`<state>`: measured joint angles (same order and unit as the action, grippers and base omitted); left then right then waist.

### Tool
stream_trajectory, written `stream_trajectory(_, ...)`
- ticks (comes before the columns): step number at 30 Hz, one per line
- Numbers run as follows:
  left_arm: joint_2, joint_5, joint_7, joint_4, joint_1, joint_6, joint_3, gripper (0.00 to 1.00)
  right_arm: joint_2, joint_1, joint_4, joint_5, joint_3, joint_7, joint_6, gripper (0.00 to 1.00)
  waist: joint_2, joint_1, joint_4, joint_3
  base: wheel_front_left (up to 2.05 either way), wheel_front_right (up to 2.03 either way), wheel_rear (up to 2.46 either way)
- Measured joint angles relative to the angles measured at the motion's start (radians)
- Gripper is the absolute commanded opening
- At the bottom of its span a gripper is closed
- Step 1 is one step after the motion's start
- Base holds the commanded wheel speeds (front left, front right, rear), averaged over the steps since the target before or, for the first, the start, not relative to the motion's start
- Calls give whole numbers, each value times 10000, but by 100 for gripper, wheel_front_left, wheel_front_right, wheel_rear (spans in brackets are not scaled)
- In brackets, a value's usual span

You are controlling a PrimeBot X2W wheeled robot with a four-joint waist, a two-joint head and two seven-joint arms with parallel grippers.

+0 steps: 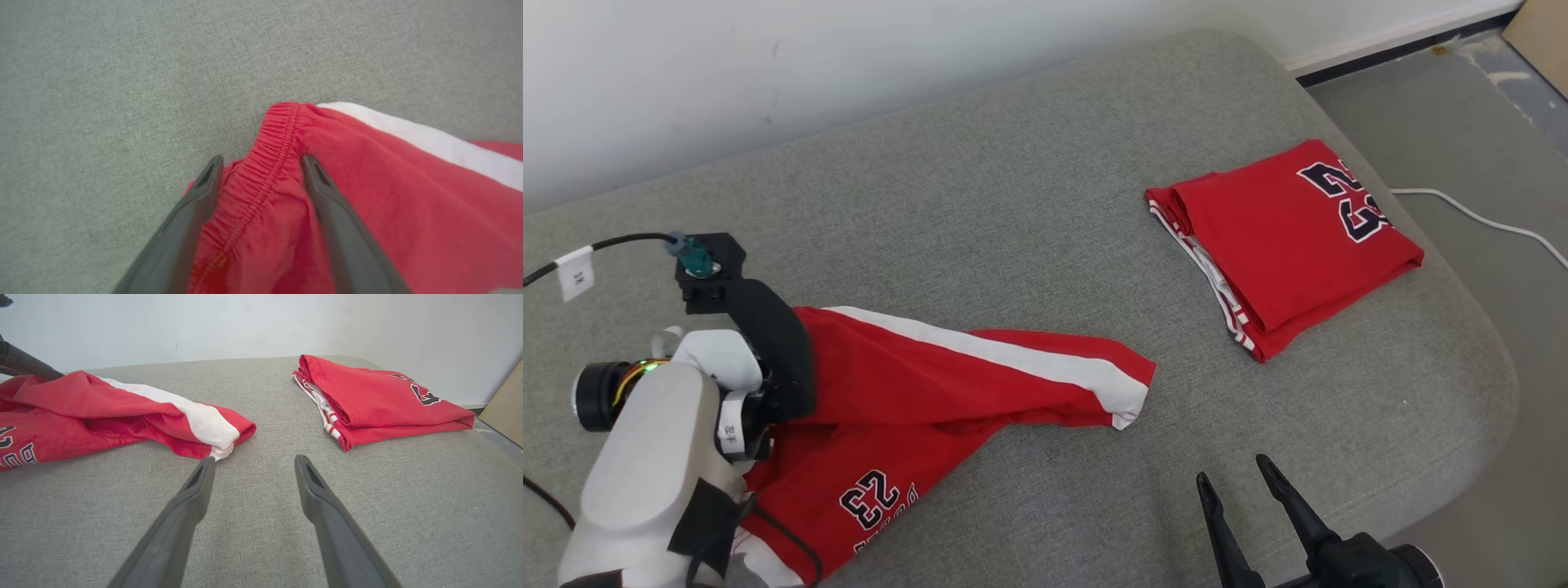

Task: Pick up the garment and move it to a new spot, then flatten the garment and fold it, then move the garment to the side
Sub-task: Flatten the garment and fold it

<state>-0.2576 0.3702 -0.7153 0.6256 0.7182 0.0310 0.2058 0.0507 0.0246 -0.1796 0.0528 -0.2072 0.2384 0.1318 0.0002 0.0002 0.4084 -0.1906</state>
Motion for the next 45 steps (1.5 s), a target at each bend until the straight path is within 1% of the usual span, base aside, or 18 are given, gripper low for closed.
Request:
stream_trajectory(4,140,109,-537,-228,-9,-19,140,100,-2,-12,36,42,-10,8,2,100,-1,-2,-60,25,0,0,0)
stream_trajectory(5,173,107,-550,-337,-21,-17,192,49,0,-12,40,44,-10,8,0,100,0,-2,-78,30,0,0,0)
stream_trajectory(6,215,107,-554,-456,-22,-19,230,12,0,-14,42,50,-27,10,0,100,0,-2,-96,34,0,0,0)
stream_trajectory(7,249,115,-639,-545,-33,-48,263,0,-2,-21,42,63,-44,10,2,100,0,-1,-112,38,0,0,0)
stream_trajectory(10,316,211,-614,-779,-168,-127,320,0,-2,-45,44,90,-65,31,2,100,-1,-2,-159,46,0,0,0)
stream_trajectory(13,359,211,4,-1141,-172,-130,330,0,-2,-54,42,102,-63,40,2,100,-1,-2,-200,58,0,0,0)
stream_trajectory(14,529,209,594,-1321,-151,-138,307,0,-2,-64,21,104,-48,46,2,100,0,-2,-241,68,0,0,0)
stream_trajectory(15,639,234,798,-1388,-125,-153,314,0,-2,-67,13,115,-40,54,0,100,-1,-2,-267,77,0,0,0)
stream_trajectory(18,940,387,1127,-1588,-111,-274,376,0,-4,-86,13,150,31,71,2,100,-1,-2,-387,100,0,0,0)
stream_trajectory(22,1112,483,1615,-2211,-325,-307,368,0,2,-65,65,161,360,84,0,100,-2,-2,-741,120,0,0,0)
stream_trajectory(27,1149,740,2228,-3471,-1764,-222,178,0,-6,19,58,173,416,84,0,100,-1,-2,-1404,206,0,0,0)
stream_trajectory(34,1225,1101,2648,-5660,-4430,-209,382,0,-6,76,46,199,479,59,2,100,-2,-2,-2430,439,0,0,0)
stream_trajectory(36,1223,1099,2798,-6163,-5084,-109,393,0,-6,77,50,199,431,21,2,100,-1,-2,-2697,516,0,0,0)
stream_trajectory(40,1139,1135,3030,-6819,-6264,75,326,0,-6,75,50,199,366,-6,0,100,-2,-3,-3089,684,0,0,0)
stream_trajectory(43,1058,1181,3177,-7104,-7015,148,290,0,-6,75,40,201,341,-15,2,100,-2,-3,-3226,834,0,0,0)
stream_trajectory(45,1053,1185,3187,-7173,-7217,192,307,0,-6,75,31,201,322,-19,2,100,-2,-3,-3248,880,0,0,0)
